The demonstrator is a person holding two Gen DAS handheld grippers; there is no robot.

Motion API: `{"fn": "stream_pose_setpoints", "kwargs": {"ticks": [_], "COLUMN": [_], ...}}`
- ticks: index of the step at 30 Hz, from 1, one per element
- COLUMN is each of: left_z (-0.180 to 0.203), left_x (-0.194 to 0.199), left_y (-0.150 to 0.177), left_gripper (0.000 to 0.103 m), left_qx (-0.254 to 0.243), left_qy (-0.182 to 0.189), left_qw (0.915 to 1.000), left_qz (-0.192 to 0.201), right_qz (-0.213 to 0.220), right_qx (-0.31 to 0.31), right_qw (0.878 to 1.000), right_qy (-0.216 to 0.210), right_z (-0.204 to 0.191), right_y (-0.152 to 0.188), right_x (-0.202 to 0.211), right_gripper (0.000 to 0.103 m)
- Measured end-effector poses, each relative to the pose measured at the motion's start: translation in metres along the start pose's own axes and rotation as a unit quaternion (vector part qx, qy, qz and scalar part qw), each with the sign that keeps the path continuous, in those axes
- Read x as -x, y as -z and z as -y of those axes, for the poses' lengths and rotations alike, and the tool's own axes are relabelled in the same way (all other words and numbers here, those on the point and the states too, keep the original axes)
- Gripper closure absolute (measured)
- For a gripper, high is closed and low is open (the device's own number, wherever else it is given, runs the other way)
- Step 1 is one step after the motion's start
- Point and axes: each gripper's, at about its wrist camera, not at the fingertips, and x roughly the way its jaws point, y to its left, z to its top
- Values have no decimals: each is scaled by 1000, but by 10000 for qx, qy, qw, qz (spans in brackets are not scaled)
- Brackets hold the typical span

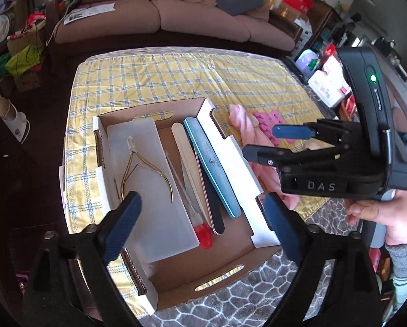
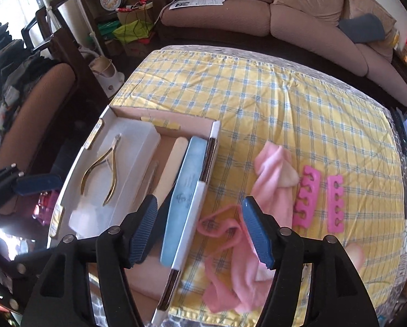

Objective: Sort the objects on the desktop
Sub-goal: 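Open the left tool to release the red-handled tool in the tray, then move both tools over the pink toe separators on the cloth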

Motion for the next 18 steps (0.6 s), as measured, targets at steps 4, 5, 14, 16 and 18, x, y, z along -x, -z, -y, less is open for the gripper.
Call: {"fn": "stream_pose_setpoints", "kwargs": {"ticks": [4,5,14,16,18], "left_z": [2,3,15,21,28], "left_x": [8,9,13,14,13], "left_y": [5,6,10,7,3], "left_gripper": [0,0,0,0,0], "left_qx": [-11,-9,-15,-67,-105], "left_qy": [-75,-96,-240,-237,-210], "left_qw": [10000,9999,9997,9997,9997], "left_qz": [49,71,24,25,28], "right_qz": [25,20,105,185,263], "right_qx": [-40,-32,-22,-95,-135], "right_qw": [10000,10000,9999,9998,9995], "right_qy": [23,41,90,35,77], "right_z": [-2,-3,-1,11,26], "right_y": [12,14,33,36,39], "right_x": [8,10,32,43,54], "right_gripper": [26,21,0,0,0]}}
